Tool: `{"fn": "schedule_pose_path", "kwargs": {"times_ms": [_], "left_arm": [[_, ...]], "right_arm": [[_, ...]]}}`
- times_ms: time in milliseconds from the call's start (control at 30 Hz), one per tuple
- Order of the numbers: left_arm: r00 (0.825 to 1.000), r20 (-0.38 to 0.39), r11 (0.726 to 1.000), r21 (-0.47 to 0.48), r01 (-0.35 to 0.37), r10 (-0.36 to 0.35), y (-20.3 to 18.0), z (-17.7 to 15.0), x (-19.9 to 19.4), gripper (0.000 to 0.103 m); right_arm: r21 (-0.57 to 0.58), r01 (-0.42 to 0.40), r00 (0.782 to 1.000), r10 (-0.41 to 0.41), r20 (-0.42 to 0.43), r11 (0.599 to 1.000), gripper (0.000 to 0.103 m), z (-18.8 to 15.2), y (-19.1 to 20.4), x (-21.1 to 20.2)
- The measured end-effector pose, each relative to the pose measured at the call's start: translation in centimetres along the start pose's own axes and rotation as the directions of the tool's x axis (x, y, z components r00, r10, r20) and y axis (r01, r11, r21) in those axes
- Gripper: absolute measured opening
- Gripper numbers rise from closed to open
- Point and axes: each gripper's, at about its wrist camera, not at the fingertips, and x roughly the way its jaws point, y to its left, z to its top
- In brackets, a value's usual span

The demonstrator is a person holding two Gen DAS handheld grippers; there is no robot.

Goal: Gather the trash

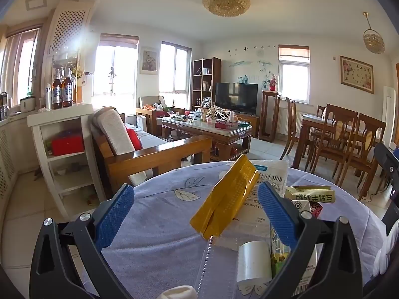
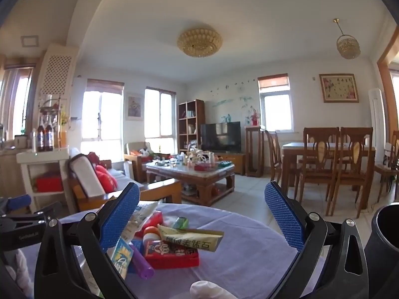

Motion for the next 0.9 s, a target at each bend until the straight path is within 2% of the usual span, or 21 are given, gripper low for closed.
{"fn": "schedule_pose_path", "kwargs": {"times_ms": [167,900], "left_arm": [[1.0,-0.006,1.0,0.0,0.0,0.0,0.0,0.0,0.0,0.098],[1.0,-0.01,1.0,-0.006,0.0,0.0,0.0,0.0,0.0,0.098]], "right_arm": [[-0.012,-0.002,0.999,0.002,0.037,1.0,0.099,-0.1,0.2,-1.0],[-0.009,-0.004,0.999,0.005,0.032,1.0,0.099,-0.2,0.0,-0.9]]}}
